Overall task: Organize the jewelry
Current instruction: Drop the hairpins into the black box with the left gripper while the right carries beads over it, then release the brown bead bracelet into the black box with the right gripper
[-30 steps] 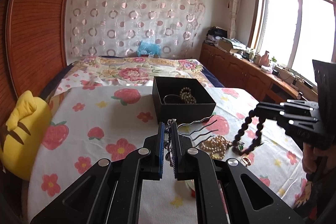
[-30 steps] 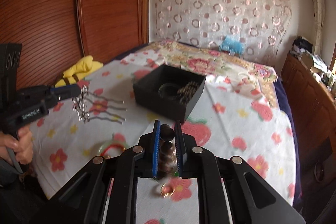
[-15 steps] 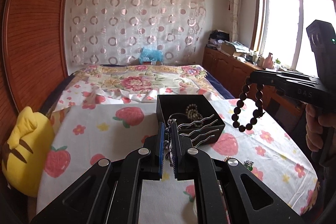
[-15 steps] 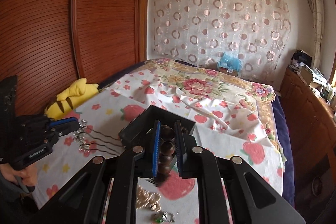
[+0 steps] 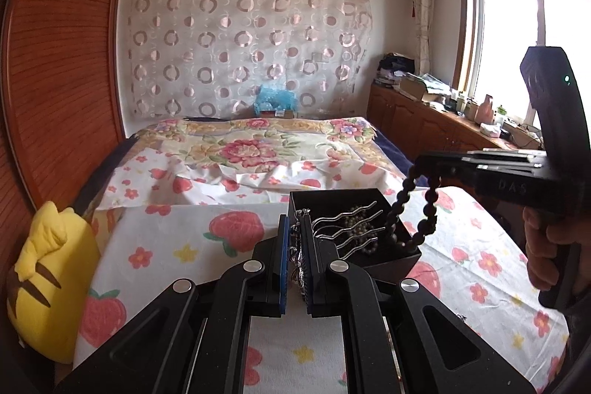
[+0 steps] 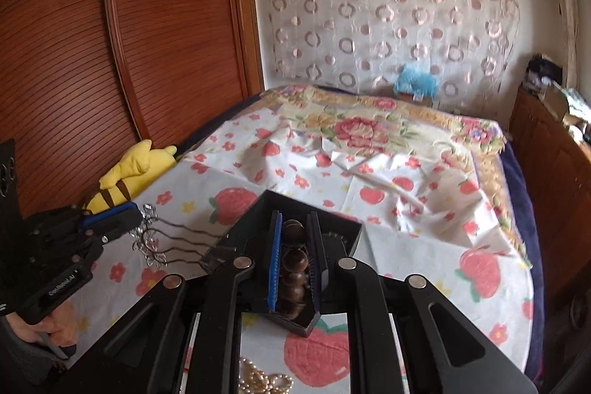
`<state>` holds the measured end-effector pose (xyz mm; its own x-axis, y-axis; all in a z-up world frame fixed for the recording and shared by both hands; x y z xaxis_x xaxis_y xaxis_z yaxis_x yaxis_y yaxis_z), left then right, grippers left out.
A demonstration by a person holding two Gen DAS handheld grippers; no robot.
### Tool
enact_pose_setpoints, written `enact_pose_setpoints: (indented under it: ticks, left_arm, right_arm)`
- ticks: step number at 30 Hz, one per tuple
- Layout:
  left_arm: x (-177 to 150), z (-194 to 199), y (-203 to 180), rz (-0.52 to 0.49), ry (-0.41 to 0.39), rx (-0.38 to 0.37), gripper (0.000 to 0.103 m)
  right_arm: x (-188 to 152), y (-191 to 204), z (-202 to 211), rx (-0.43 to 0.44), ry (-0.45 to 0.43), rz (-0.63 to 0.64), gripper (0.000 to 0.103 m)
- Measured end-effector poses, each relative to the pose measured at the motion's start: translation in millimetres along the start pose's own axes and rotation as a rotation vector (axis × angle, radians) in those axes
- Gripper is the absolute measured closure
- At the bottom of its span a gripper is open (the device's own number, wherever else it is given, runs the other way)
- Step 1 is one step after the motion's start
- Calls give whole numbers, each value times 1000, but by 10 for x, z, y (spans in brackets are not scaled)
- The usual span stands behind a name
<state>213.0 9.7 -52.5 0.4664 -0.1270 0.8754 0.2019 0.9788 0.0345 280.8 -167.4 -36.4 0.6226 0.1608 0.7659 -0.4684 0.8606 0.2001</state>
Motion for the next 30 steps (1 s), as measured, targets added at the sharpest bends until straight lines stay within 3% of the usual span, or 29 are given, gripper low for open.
enact_pose_setpoints:
  ticks: [7,24,30]
  left_arm:
    - [36,-232,-37,5,31,2,98]
    - [5,-880,-349,-29,149,-42,97]
    - [-72,-743,-427,-73,155,-32,94]
  right_arm:
    - [-136,-154,-182,-1,30,-52,85]
    - [-658,-495,9,-51,46,-48,85]
    - [-859,-473,76,-46,48,-40,85]
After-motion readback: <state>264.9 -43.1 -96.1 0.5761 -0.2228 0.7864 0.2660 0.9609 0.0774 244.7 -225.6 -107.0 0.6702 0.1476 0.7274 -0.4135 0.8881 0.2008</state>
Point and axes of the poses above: each gripper's, at about its wrist camera, not at the fingertips, and z roughly against the way its jaws point, y to its left, x to its top, the point moved 9 cm from there along -z, roughly the way its jaws point, and after that the axes turned 7 degrees about -z, right-handed, at the moved point
